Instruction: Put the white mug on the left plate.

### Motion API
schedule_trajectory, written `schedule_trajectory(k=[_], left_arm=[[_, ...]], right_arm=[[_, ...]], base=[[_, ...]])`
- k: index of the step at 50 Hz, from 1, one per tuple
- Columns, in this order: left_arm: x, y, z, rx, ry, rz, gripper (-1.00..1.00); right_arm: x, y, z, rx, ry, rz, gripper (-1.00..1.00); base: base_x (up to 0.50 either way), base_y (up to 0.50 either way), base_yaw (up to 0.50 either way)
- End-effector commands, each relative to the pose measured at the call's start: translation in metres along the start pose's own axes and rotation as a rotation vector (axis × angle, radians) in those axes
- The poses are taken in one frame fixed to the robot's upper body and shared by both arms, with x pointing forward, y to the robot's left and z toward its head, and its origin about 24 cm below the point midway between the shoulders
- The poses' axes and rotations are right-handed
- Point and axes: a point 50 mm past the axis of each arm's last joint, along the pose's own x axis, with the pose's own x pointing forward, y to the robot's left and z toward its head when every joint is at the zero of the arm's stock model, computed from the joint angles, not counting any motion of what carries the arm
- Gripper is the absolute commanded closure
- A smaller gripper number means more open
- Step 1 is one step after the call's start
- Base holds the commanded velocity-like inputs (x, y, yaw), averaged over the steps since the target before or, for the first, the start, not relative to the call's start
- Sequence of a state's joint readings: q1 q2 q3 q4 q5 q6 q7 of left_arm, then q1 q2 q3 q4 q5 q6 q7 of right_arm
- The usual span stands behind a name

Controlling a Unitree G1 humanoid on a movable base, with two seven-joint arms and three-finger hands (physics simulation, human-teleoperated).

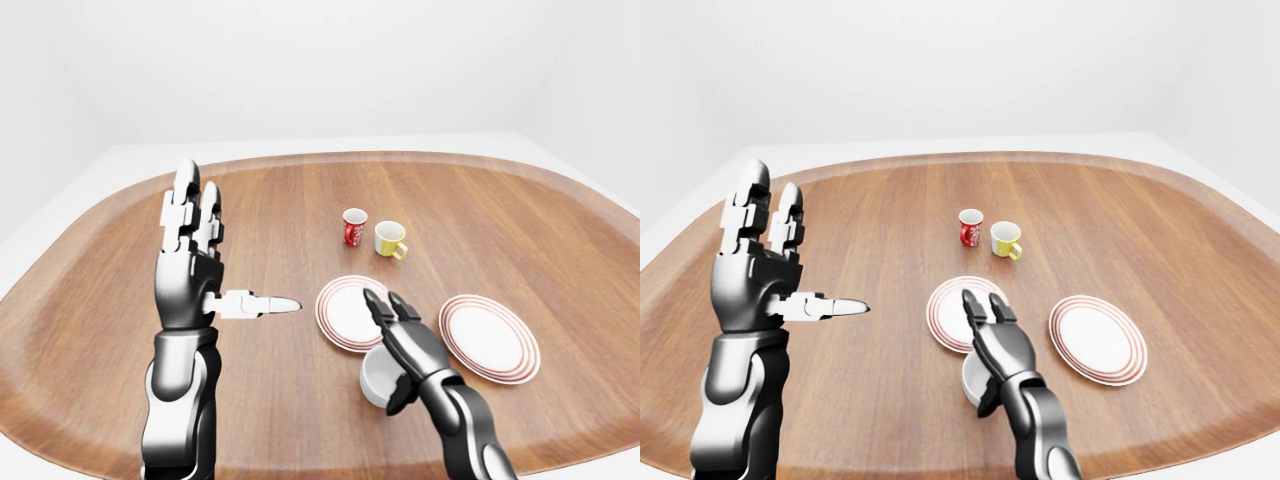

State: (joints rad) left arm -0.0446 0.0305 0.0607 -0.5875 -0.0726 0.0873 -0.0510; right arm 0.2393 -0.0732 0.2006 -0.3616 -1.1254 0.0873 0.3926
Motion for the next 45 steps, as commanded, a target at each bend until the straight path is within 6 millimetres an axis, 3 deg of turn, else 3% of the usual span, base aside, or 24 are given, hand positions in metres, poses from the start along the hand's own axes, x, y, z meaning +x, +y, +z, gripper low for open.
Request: schedule_trajectory(k=[1,45], left_arm=[[0.000,0.000,0.000,0.000,0.002,0.000,-1.00],[0.000,0.001,0.001,0.001,-0.003,0.002,-1.00]], right_arm=[[0.002,0.006,-0.002,0.000,0.006,0.011,-1.00],[0.008,0.020,-0.004,-0.044,0.020,0.054,-1.00]], base=[[0.00,0.00,0.00],[0.00,0.00,0.00]])
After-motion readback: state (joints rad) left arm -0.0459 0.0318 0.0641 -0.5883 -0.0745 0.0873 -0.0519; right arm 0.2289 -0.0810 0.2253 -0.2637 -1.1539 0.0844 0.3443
